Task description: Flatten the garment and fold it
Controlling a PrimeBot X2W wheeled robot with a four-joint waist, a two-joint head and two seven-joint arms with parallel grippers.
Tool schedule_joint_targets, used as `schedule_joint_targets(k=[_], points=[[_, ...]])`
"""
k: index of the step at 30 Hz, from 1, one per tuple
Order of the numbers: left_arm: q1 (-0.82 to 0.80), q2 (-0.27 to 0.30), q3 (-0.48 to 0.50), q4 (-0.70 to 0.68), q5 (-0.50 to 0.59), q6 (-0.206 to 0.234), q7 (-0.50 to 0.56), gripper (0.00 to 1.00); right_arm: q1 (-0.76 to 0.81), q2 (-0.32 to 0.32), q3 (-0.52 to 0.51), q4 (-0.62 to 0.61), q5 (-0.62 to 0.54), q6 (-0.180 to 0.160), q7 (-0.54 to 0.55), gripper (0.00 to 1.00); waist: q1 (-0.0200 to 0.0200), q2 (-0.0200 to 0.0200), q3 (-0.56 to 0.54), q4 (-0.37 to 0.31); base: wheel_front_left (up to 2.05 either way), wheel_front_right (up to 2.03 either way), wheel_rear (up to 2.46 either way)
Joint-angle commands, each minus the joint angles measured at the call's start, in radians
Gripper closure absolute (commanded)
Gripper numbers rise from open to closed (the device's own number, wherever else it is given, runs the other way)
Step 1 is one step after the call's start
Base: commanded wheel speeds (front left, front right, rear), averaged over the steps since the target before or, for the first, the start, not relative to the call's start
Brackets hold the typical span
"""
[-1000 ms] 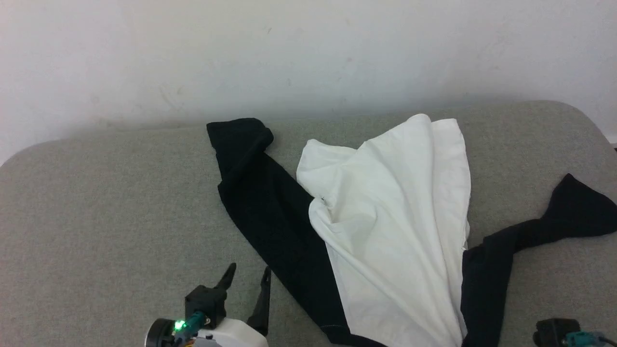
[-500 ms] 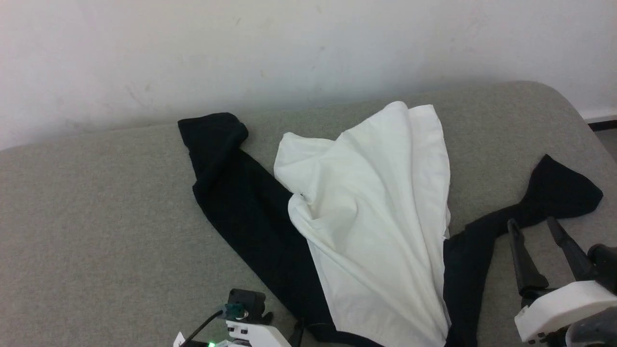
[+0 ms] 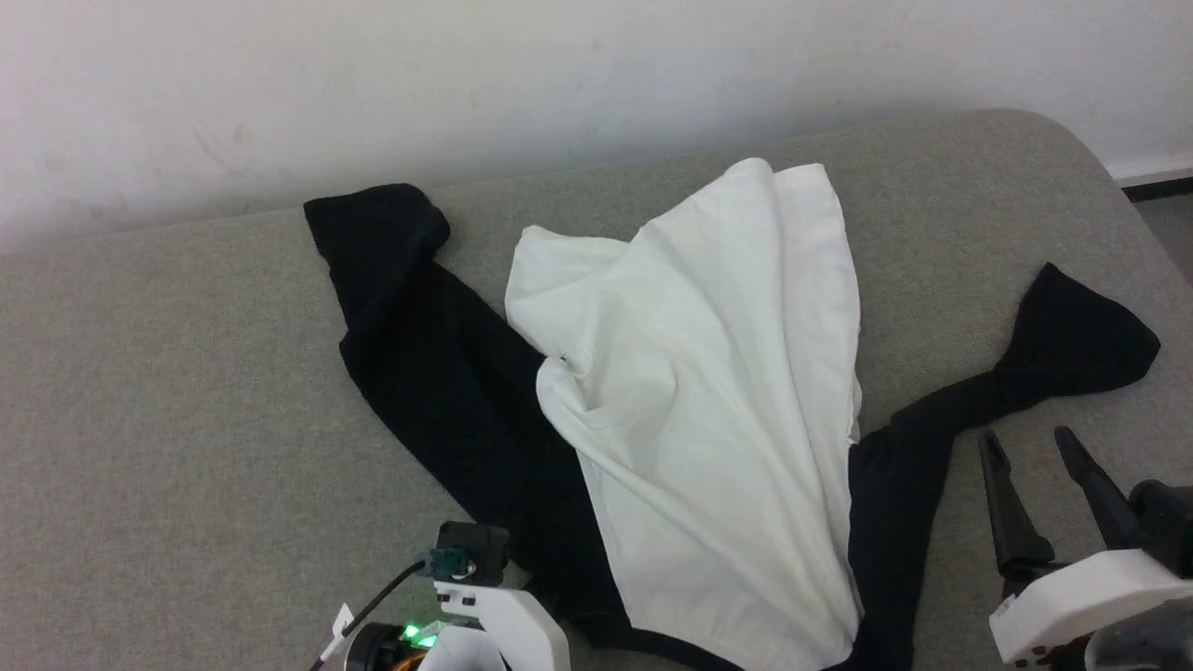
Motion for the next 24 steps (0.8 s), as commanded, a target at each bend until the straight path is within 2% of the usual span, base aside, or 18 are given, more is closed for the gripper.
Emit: schedule_joint_targets(k=[1,7,17,20,24], points=[[0.021,-0.005,-0.008,0.055,-0.016,-0.010,0.012,1.00,-0.020,0.001,-0.006,0.007,-0.008,-0.001,-0.009,0.00,0.0001,0.0000,-0.005,0.013,0.00,0.00,0.00],[0.042,0.022,0.038,0.040,-0.019,0.010,-0.066,1.00,-0.002,-0.013,-0.024,0.045,-0.006,-0.001,0.037,0.00,0.0001,0.0000,-0.043,0.067,0.00,0.00,0.00],[0.189,0.122,0.145,-0.115,-0.045,0.090,-0.131,1.00,0.058,-0.011,-0.118,0.128,0.002,-0.001,0.256,0.00,0.0001,0.0000,-0.095,0.180,0.00,0.00,0.00],[0.220,0.133,0.148,-0.132,-0.054,0.096,-0.124,1.00,0.064,-0.009,-0.160,0.156,-0.014,-0.001,0.341,0.00,0.0001,0.0000,-0.096,0.208,0.00,0.00,0.00],[0.235,0.130,0.119,-0.114,-0.051,0.086,-0.108,1.00,0.007,-0.024,-0.254,0.169,-0.040,-0.001,0.386,0.00,0.0001,0.0000,-0.086,0.232,0.00,0.00,0.00]])
